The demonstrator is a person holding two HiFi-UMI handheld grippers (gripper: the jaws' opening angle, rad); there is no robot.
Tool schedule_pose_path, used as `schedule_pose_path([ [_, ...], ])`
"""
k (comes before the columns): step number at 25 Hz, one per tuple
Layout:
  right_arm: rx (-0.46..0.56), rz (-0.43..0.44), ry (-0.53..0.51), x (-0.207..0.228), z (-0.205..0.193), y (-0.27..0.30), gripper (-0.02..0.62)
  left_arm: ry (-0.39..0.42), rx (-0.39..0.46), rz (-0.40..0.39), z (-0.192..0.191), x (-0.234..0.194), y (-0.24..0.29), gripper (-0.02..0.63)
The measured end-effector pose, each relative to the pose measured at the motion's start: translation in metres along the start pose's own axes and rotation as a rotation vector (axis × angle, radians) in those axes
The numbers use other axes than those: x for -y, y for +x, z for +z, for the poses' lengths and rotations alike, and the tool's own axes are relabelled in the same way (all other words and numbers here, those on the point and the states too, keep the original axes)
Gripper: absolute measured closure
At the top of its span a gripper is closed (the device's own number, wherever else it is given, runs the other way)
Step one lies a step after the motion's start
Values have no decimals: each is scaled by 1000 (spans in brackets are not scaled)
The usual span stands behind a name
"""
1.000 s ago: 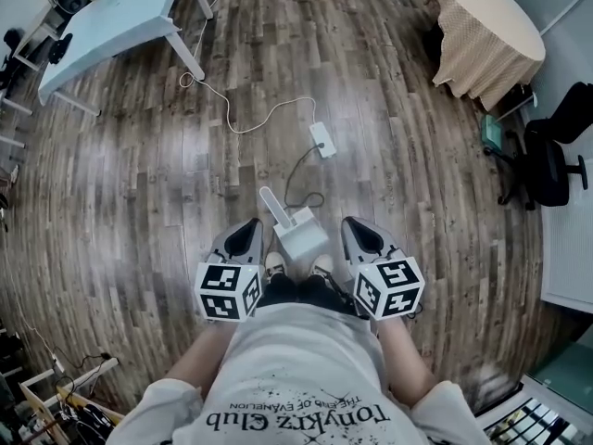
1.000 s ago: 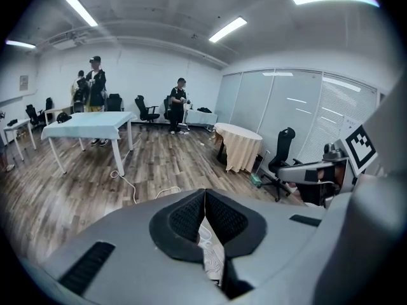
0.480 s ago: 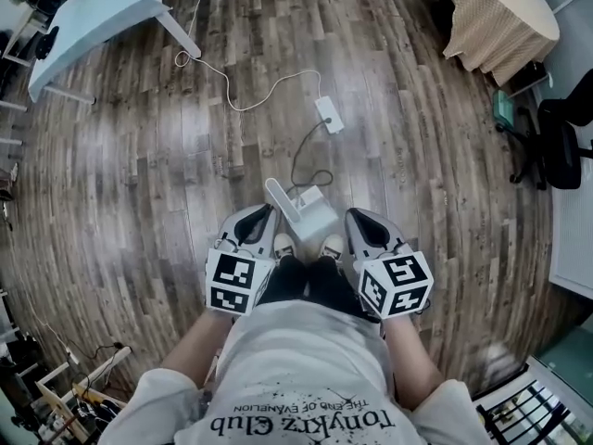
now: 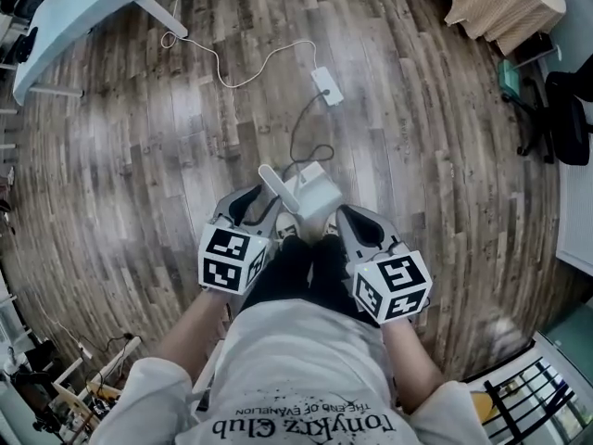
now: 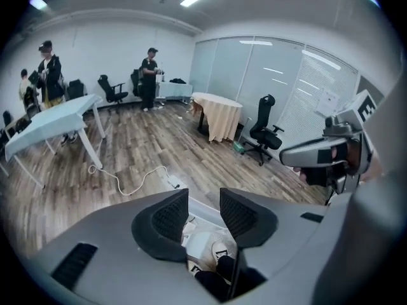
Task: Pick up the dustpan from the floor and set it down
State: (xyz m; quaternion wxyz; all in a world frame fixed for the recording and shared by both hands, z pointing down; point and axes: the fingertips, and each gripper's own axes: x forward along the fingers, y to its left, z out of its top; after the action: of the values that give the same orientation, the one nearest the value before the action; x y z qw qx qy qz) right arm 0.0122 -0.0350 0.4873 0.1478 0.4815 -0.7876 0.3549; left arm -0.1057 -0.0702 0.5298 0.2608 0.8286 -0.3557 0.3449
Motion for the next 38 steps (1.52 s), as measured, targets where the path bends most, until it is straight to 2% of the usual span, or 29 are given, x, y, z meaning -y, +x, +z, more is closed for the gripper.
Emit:
schedule_pose_path([
  [4, -13, -3, 26, 5, -10, 3, 569, -39, -31, 59, -19, -10, 19, 407],
  [9, -38, -10, 51, 10, -23, 7, 569, -206, -40, 35, -34, -11, 40, 382],
  [14, -52, -7, 66, 15, -33, 8, 569, -332, -20, 42, -36, -17, 57, 354],
  [20, -66, -12, 79, 19, -41, 9, 569, -463, -14, 19, -40, -18, 75, 354],
  [31, -91, -30, 85, 26, -51, 10, 569, -506, -9, 40, -39, -24, 96, 362],
  [38, -89, -27, 88, 28, -50, 11, 569, -586, -10, 23, -38, -24, 97, 394],
])
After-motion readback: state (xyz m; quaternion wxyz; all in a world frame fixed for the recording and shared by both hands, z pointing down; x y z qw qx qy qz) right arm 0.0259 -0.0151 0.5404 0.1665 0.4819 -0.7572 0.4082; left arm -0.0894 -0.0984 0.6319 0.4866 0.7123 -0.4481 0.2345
